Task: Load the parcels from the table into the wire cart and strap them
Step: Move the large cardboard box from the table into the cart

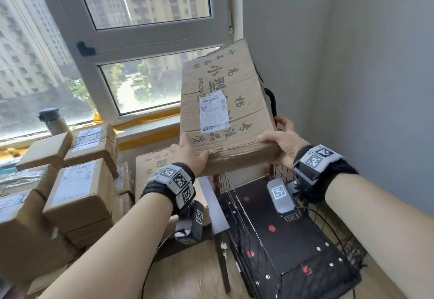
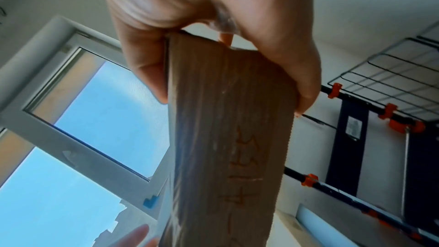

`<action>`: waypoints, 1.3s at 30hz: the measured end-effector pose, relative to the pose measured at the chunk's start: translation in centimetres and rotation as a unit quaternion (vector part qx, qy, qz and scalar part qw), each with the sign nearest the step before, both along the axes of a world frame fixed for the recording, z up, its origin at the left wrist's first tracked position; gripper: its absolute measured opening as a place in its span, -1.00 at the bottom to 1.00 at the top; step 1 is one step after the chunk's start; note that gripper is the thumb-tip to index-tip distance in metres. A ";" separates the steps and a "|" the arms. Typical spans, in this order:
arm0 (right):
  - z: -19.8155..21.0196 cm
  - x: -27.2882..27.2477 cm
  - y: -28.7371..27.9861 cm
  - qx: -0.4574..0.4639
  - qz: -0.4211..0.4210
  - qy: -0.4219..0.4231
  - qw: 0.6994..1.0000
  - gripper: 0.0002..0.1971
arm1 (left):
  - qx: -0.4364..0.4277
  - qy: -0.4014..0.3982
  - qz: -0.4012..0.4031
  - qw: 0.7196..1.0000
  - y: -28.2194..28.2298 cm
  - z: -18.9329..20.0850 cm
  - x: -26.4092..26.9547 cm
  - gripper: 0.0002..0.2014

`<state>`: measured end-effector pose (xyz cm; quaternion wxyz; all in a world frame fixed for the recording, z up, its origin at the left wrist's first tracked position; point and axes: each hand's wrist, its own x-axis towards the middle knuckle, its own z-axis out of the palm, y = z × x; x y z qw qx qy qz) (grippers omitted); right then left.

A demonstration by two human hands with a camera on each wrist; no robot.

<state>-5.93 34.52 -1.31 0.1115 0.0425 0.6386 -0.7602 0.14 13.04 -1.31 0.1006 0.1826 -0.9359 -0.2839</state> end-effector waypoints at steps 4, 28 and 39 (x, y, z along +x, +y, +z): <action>0.7 -2.5 5.3 0.096 -0.021 0.087 0.991 -0.09 | 0.010 -0.072 -0.054 0.996 5.4 -0.5 -3.1 -0.33; -10.0 -16.1 19.7 0.623 0.220 0.135 0.738 -0.13 | -0.027 -0.232 -0.048 0.971 22.2 -9.0 -16.4 -0.21; -19.7 -24.2 14.1 0.680 0.324 0.074 0.654 -0.15 | 0.027 -0.297 -0.034 0.954 16.0 -18.9 -23.3 -0.34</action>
